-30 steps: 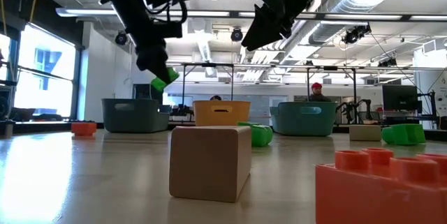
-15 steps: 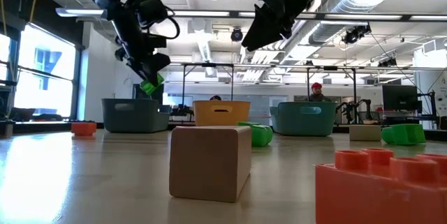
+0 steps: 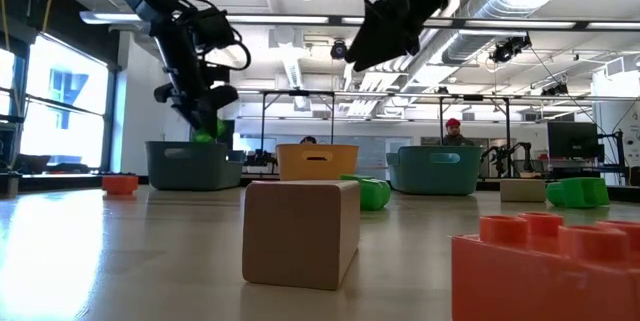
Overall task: Sort & place blocks by color
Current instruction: Put the green game piece into the dark blue bin, then put the brown block into the green bin
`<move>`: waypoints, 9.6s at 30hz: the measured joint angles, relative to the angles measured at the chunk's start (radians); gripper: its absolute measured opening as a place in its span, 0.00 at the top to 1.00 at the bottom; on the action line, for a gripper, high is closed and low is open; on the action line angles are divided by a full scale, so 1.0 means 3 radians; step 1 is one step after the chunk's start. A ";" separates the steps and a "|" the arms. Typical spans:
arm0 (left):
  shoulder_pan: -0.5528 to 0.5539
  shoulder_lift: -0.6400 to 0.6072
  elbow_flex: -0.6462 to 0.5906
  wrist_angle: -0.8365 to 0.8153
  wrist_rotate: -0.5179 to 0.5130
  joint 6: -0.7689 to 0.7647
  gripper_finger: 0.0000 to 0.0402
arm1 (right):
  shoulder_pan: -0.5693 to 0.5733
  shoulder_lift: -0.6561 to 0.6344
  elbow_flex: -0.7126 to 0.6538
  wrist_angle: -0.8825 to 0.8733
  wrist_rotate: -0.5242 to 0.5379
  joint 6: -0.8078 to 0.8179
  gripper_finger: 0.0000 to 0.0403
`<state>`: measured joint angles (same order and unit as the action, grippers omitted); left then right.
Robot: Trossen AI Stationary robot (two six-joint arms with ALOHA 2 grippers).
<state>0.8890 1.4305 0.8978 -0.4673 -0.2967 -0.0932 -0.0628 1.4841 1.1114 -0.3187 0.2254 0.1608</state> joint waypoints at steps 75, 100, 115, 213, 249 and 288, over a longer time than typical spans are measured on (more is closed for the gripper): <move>-0.1681 0.0296 0.0495 -0.0915 0.0879 0.0023 0.41 | 0.0964 0.0006 0.0000 -0.1289 -0.0186 0.1607 0.53; -0.3085 0.0296 0.0495 -0.0912 0.0871 -0.0937 0.41 | 0.1871 0.0010 0.0000 -0.2340 -0.0704 0.1352 0.53; -0.3506 0.0296 0.0495 -0.0895 0.0863 -0.1510 0.41 | 0.1979 0.0010 0.0000 -0.2779 0.0075 0.1640 0.53; -0.2942 0.0299 0.0495 -0.0725 0.0409 -0.0487 0.41 | -0.0358 0.1051 -0.0479 -0.2600 -0.0059 0.1034 0.77; -0.2942 0.0298 0.0495 -0.0717 0.0405 -0.0487 0.41 | -0.0356 0.0899 -0.0483 -0.2619 -0.0310 0.0990 0.55; -0.2942 0.0297 0.0495 -0.0719 0.0405 -0.0462 0.41 | -0.0356 0.0333 -0.0479 -0.2111 -0.0448 -0.0786 0.52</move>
<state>0.0063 1.5196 1.0462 -0.6830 -0.1753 -0.2318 -0.1696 1.5841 0.9676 -0.9520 0.0909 -0.0751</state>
